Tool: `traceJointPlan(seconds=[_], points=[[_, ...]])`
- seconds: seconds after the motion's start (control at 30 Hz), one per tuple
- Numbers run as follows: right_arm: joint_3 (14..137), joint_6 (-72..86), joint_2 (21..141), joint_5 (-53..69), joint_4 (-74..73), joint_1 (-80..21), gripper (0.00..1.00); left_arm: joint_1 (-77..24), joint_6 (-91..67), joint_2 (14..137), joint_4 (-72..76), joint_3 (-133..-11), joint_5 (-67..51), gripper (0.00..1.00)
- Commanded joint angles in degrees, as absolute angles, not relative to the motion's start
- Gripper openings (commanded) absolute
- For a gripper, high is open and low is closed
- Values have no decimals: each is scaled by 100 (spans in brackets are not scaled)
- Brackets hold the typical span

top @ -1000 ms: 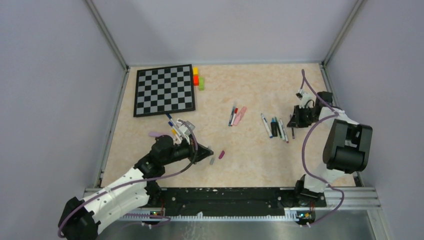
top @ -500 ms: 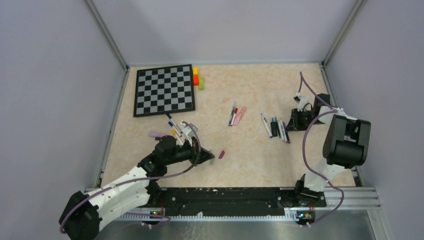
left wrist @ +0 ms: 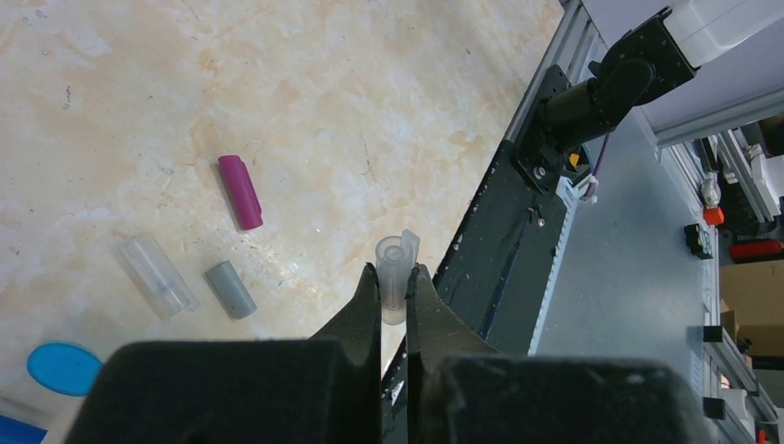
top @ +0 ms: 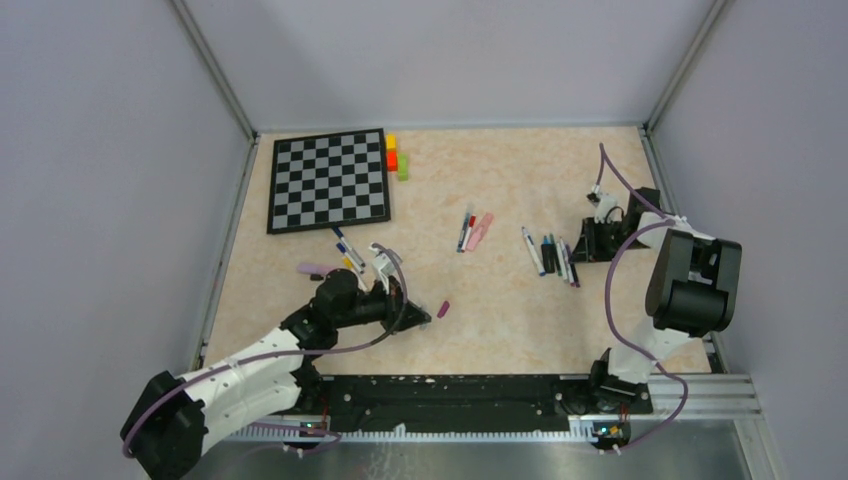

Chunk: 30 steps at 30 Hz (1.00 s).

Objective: Open the pen caps
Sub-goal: Place the pen at the center of the board, then place the pen cap at the center of the board.

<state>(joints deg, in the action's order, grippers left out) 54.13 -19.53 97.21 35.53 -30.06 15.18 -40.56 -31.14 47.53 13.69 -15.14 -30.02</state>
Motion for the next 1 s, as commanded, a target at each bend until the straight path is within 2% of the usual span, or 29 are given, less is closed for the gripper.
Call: traceJointPlan(seconds=[0.0,0.37,0.47,0.63,0.97], points=[[5611,-2095,9580,3710,-3022,1617,22,-4109,-3068,4894,1481,-1845,-3048,1],[5631,-2242,9483,3779,-3133,1695,22,-4810,-2870,5549,939,-2397,-2068,2],[5627,-2304,9368,3762,-3174,1708,23,-5091,-2777,5909,622,-2676,-1587,6],[5552,-2385,9032,3694,-3150,1731,23,-5325,-2733,6588,454,-3072,-1240,0],[5332,-2474,8256,3693,-3109,1730,23,-5688,-2620,8231,-394,-4342,-816,0]])
